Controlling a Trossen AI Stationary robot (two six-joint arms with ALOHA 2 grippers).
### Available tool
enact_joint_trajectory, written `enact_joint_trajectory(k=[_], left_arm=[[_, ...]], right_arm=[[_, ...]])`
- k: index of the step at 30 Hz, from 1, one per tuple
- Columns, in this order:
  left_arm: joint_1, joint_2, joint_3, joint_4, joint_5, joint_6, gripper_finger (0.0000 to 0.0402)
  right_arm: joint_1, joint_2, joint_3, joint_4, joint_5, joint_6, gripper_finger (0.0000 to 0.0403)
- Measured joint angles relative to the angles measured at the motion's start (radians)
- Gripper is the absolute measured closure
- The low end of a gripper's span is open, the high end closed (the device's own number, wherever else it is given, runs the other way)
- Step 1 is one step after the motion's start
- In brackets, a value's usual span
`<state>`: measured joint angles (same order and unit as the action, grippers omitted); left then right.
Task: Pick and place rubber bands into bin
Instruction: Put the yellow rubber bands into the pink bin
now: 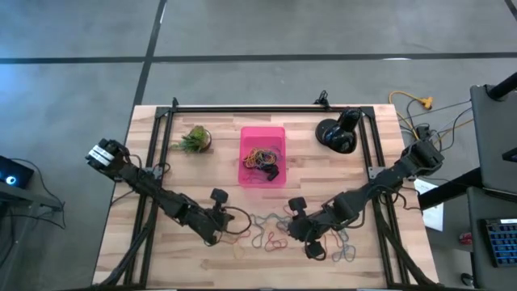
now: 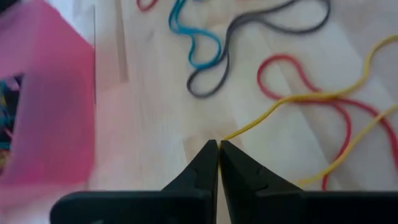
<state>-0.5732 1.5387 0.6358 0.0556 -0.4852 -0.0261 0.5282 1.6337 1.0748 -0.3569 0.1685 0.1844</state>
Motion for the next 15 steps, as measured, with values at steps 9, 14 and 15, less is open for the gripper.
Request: enact_joint_trajectory(k=[9, 14, 15], left_arm=[[-0.012, -0.004, 0.070, 0.003, -0.059, 0.119, 0.0402], [-0.012, -0.022, 0.111, 0.004, -0.126, 0.197, 0.0402], [-0.012, -0.030, 0.118, 0.004, -0.143, 0.217, 0.0402]], right_arm=[[0.002, 0.000, 0.000, -0.001, 0.018, 0.000, 0.0344], [0.005, 0.000, 0.000, -0.002, 0.018, 0.000, 0.0344], [0.005, 0.000, 0.000, -0.002, 0.018, 0.000, 0.0344]])
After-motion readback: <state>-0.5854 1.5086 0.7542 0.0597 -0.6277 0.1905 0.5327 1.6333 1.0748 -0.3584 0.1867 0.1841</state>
